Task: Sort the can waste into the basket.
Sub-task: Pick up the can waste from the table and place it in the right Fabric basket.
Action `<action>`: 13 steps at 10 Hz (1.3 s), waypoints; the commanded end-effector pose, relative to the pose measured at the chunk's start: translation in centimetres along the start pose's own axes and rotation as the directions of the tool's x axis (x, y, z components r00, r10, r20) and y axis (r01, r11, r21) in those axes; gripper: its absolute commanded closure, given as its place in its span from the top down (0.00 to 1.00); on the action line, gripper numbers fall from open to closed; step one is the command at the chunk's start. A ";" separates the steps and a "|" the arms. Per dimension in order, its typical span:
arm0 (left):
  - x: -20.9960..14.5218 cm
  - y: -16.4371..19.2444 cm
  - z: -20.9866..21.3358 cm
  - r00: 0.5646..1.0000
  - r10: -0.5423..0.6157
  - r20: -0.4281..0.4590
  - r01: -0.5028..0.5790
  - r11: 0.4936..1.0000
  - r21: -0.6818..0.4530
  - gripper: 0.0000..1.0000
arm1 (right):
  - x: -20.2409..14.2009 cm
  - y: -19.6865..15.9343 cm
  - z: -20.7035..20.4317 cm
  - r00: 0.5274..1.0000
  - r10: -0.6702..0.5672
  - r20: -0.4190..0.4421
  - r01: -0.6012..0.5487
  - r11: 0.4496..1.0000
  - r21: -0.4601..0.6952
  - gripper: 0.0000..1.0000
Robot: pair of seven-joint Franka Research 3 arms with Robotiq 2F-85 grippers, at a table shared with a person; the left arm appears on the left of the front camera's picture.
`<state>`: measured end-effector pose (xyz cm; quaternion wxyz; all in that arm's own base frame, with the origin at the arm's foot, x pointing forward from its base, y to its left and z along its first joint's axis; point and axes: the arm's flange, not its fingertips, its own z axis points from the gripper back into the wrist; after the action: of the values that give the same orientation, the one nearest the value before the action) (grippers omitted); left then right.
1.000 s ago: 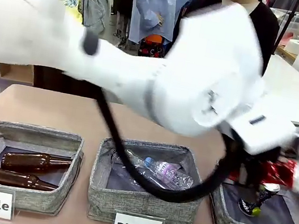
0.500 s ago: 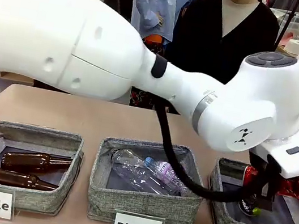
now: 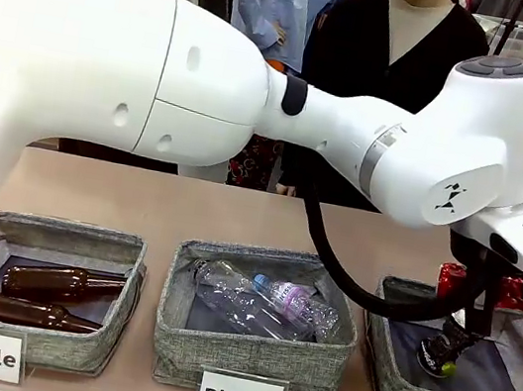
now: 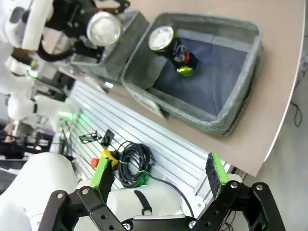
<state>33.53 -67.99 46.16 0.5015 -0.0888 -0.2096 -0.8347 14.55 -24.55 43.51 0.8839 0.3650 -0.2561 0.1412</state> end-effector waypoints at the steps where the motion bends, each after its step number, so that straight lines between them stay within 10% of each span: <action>1: 0.3 0.5 -0.1 0.999 0.006 -0.036 -0.005 1.000 0.027 0.57 | 0.2 0.3 0.2 1.000 -0.023 0.015 0.023 1.000 -0.007 1.00; 2: 0.2 0.5 -0.1 1.000 0.014 -0.023 -0.013 0.999 0.043 0.96 | 0.2 0.3 0.2 1.000 -0.023 0.015 0.023 1.000 -0.007 1.00; 3: -0.1 0.5 0.0 1.000 0.024 -0.018 -0.023 0.998 0.052 1.00 | 0.2 0.3 0.2 1.000 -0.023 0.015 0.023 1.000 -0.007 1.00; 13: -1.6 -0.2 1.0 0.999 0.044 0.000 -0.044 0.998 0.053 1.00 | 0.2 0.3 0.2 1.000 -0.023 0.015 0.023 1.000 -0.007 1.00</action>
<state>34.51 -67.56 46.14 0.5082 -0.0845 -0.2239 -0.8273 14.47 -24.60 43.51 0.8841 0.3646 -0.2566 0.1398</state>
